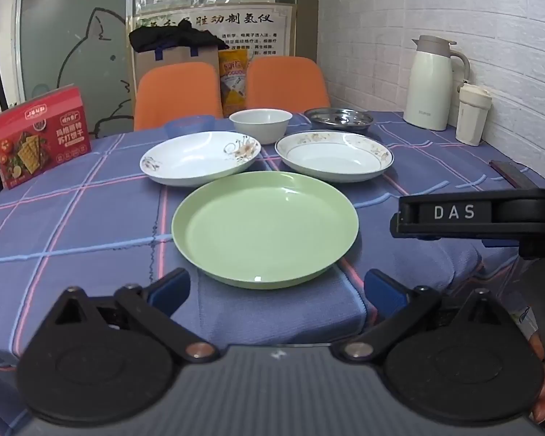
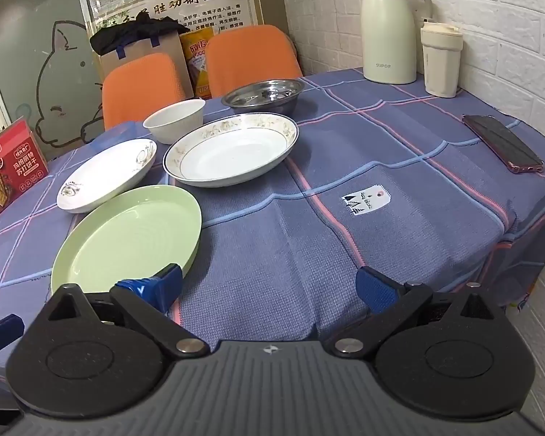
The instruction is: Organize plates and bowls
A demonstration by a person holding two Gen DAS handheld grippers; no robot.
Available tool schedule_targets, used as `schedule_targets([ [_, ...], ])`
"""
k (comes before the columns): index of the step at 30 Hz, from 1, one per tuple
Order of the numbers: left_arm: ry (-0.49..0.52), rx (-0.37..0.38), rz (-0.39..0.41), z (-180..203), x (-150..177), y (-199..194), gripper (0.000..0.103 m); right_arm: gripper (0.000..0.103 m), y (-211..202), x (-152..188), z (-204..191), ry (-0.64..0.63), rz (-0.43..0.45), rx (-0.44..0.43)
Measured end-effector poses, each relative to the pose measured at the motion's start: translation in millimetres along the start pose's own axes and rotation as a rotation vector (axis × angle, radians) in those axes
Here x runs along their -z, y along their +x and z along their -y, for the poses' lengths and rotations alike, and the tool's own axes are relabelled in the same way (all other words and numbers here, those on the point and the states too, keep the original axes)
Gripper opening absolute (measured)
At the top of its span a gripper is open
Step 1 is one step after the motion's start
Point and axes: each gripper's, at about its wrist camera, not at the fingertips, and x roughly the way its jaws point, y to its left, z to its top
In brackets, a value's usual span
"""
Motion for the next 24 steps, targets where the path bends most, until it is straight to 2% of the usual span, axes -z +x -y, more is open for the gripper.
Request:
schedule_targets([
  [24,0.010,-0.001,-0.014,3.5,2.3,2.2,0.101,0.090,6.4,3.2,-4.6,-0.006,-0.011,-0.008],
])
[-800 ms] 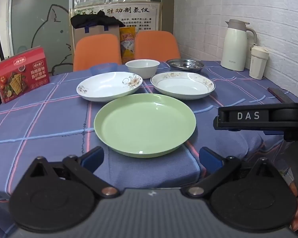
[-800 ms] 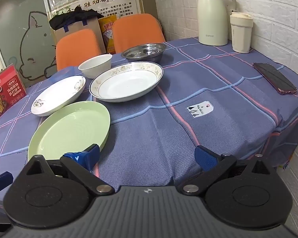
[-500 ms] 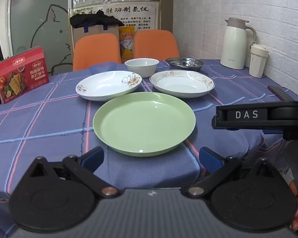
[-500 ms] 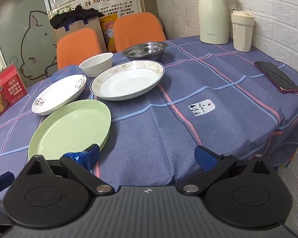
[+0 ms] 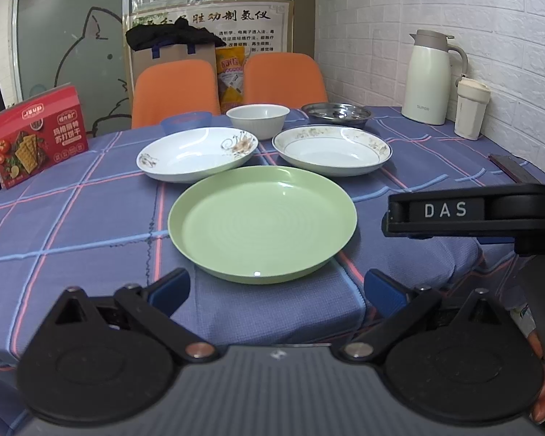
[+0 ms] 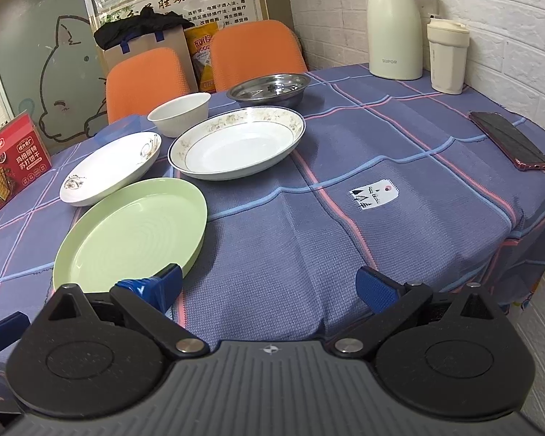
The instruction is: Organize plates and bowls
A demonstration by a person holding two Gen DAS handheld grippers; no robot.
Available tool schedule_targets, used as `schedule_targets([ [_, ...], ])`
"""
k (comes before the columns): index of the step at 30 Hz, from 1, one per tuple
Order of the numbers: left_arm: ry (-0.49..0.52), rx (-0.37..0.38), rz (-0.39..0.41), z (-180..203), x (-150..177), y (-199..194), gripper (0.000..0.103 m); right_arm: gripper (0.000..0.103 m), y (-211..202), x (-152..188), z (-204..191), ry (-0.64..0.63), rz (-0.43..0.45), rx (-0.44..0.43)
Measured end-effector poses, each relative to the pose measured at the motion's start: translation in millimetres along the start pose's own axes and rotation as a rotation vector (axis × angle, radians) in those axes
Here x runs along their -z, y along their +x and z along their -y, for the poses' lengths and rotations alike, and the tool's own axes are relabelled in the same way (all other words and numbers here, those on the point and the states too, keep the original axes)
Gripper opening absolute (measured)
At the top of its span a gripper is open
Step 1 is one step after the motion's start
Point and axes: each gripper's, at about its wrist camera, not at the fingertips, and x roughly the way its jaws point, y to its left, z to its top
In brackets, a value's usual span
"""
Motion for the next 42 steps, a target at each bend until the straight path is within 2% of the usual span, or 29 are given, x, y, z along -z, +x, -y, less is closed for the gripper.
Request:
schedule_targets([
  [42,0.007,0.020,-0.014,-1.6,-1.9,5.0,0.101,0.090,4.8,-0.4,-4.3,-0.004,-0.020,-0.011],
])
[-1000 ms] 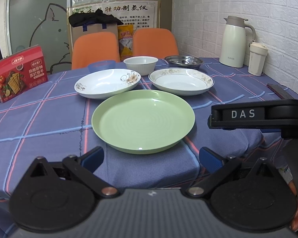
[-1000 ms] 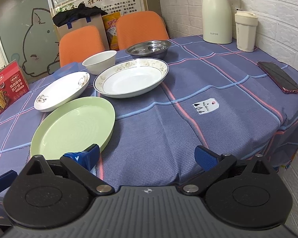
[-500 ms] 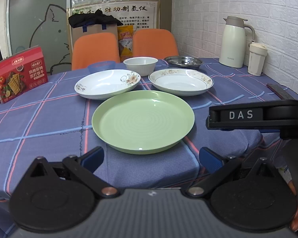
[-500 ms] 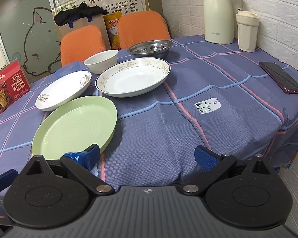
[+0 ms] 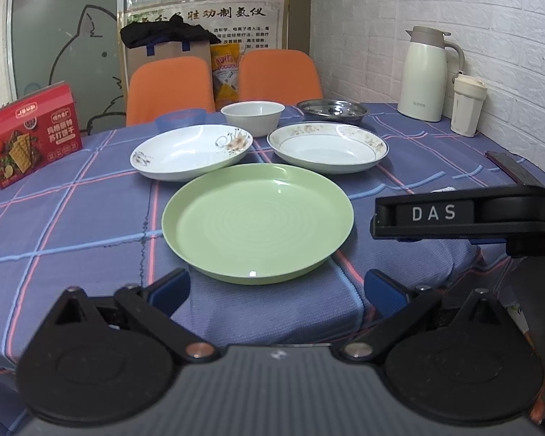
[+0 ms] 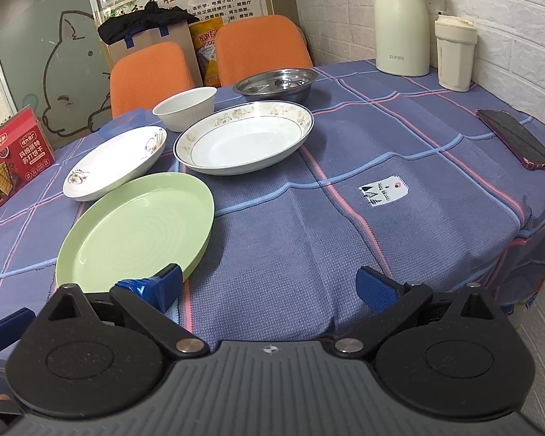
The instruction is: Organize plates and bowls
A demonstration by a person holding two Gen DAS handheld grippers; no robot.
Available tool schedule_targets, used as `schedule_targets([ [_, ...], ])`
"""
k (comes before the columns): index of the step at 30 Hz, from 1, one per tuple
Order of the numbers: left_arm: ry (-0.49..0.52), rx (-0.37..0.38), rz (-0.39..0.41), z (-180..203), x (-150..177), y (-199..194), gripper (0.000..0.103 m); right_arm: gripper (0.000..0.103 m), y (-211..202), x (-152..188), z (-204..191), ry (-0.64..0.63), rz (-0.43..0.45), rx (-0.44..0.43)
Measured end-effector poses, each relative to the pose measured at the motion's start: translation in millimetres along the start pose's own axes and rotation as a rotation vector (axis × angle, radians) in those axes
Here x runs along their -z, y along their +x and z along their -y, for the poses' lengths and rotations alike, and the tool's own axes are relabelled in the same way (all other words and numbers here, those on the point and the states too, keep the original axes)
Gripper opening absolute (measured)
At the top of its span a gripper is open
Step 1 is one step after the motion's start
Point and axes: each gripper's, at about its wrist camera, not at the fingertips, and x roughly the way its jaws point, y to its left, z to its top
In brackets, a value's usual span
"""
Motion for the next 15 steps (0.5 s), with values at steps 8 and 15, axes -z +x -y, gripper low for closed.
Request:
schedule_targets([
  [8,-0.003,-0.002,-0.007,-2.9,-4.5,5.3,0.101,0.090,8.6,-4.7,3.3,0.012,-0.013,0.001],
  [15,-0.014,-0.009,-0.024,-7.2,-5.5,11.0,0.101,0.090,13.1,-4.6,3.3,0.010,-0.028,0.003],
])
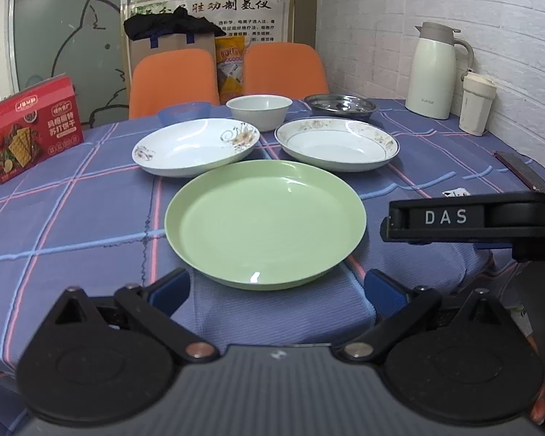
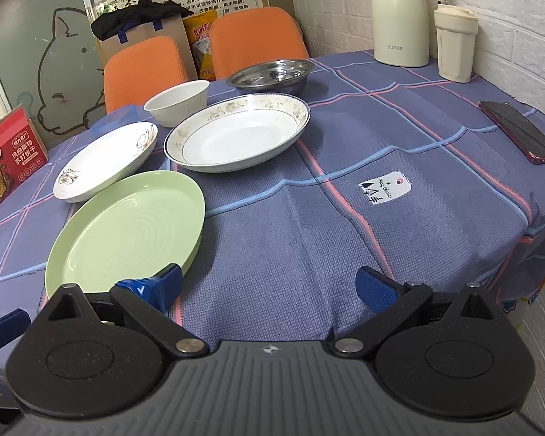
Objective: Organize plates and bowls
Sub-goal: 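Move the left gripper to the rim of the pale green plate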
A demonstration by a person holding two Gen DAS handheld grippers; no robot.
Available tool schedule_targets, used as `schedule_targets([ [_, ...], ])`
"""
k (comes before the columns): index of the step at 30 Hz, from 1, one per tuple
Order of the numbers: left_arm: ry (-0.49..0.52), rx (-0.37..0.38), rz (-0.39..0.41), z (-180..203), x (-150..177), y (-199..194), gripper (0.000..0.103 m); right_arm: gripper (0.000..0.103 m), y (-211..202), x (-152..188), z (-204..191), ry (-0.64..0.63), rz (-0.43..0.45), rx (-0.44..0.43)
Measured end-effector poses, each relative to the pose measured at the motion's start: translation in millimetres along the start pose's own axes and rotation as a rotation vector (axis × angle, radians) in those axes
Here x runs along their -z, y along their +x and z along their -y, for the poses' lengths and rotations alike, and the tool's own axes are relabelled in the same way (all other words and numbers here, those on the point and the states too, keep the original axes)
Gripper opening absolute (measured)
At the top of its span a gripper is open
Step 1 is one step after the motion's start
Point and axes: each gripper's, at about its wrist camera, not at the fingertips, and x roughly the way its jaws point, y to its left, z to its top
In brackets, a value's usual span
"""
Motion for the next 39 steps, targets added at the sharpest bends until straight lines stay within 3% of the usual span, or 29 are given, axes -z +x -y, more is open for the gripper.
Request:
schedule_targets([
  [26,-0.038,-0.050,-0.001,-28.7,-36.1,13.8,0.101,0.090,23.2,-27.6,-20.9,-0.037,-0.030,-0.003],
  [32,-0.076,-0.061,-0.037,-61.5,-56.0,33.0,0.101,0.090,39.9,-35.0,-31.0,-0.073,-0.065,-0.017],
  [39,-0.136,-0.037,-0.147,-101.7,-70.8,80.8,0.101,0.090,68.2,-36.4,-48.9,-0.165,-0.099,-0.043],
])
